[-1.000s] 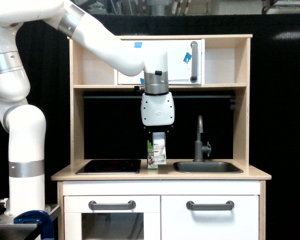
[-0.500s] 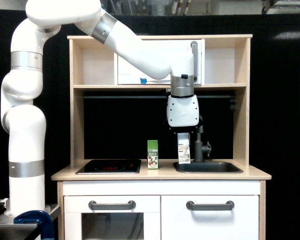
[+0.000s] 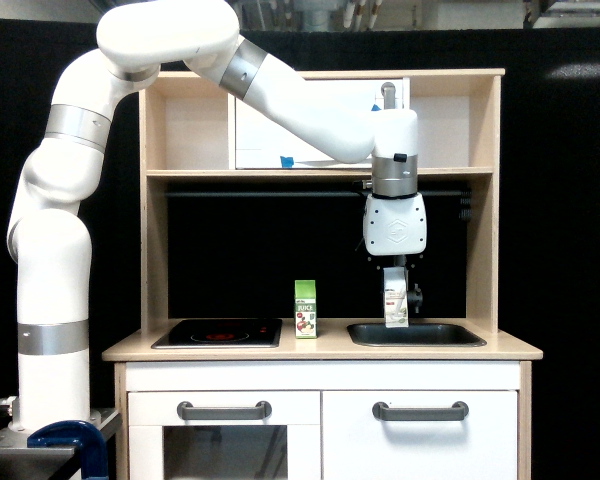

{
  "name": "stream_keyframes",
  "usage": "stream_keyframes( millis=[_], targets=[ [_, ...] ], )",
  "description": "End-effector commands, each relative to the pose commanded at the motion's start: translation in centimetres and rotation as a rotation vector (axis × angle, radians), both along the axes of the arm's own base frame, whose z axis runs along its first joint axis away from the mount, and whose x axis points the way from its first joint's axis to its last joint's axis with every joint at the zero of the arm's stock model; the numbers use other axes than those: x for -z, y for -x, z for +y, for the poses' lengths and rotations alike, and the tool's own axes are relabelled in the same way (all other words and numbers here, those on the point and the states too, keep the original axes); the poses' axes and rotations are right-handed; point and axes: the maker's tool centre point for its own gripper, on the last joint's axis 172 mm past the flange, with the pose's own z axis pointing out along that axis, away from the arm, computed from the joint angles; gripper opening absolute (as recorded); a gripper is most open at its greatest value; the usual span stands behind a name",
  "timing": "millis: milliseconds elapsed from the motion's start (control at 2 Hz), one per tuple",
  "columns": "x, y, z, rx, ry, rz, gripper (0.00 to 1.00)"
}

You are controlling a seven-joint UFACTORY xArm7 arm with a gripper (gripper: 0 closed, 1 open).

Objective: Put the white box into the sink

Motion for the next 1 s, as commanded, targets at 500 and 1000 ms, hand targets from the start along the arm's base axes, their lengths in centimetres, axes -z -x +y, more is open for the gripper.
stream_keyframes(
  millis=[500,1000],
  targets=[
    [-0.7,0.8,-0.5,0.0,0.0,0.0,1.0],
    [-0.5,10.2,-8.6,0.0,0.0,0.0,1.0]
  ],
)
